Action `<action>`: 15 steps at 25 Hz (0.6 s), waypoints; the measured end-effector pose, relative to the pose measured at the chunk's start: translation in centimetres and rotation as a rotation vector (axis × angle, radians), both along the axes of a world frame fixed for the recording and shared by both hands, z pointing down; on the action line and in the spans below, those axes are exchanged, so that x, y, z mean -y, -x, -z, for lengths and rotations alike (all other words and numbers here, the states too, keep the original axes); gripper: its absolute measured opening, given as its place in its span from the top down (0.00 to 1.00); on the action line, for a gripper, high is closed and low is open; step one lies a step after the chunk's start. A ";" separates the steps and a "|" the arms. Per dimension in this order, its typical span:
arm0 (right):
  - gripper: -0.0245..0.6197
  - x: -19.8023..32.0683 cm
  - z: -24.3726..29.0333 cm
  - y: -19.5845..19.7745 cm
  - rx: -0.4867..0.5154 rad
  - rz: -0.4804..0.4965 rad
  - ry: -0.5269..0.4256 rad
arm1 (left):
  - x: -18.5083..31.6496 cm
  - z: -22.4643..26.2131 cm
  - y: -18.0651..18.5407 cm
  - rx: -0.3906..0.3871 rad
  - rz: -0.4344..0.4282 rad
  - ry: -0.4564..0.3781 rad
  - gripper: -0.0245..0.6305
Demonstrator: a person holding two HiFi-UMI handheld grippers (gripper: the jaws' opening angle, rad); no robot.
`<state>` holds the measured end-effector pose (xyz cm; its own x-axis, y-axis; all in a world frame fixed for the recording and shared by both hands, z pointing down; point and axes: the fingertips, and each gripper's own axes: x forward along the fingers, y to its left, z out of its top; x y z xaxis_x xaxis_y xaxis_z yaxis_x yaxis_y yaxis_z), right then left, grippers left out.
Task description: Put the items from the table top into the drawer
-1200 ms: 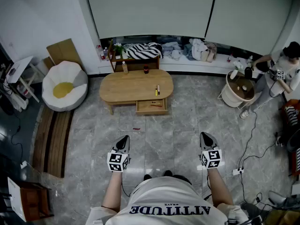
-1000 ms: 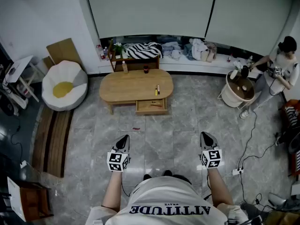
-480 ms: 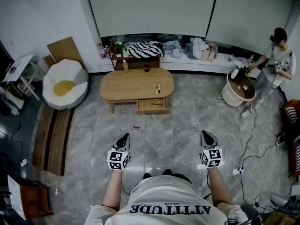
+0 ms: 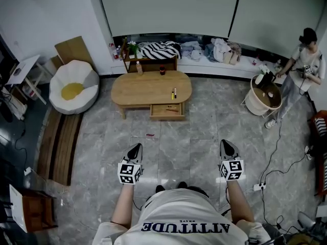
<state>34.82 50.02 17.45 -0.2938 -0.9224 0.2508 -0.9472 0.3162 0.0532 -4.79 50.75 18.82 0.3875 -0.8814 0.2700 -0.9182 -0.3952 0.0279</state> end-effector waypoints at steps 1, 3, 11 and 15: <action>0.93 0.1 -0.1 -0.3 -0.003 0.004 0.001 | -0.1 0.0 -0.2 -0.004 0.009 0.000 0.93; 0.93 0.2 -0.4 -0.9 -0.007 0.013 0.001 | -0.2 -0.1 -0.6 -0.016 0.029 -0.001 0.93; 0.93 1.5 -0.8 -2.6 -0.011 0.077 -0.004 | -0.4 -0.2 -2.5 -0.039 0.095 -0.001 0.93; 0.93 2.2 -1.1 -3.5 -0.018 0.111 -0.002 | -0.6 -0.1 -4.1 -0.033 0.103 -0.005 0.93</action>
<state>38.32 47.81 18.51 -0.3896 -0.8849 0.2553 -0.9053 0.4189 0.0700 -0.67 51.31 18.96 0.3030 -0.9186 0.2539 -0.9527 -0.2986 0.0567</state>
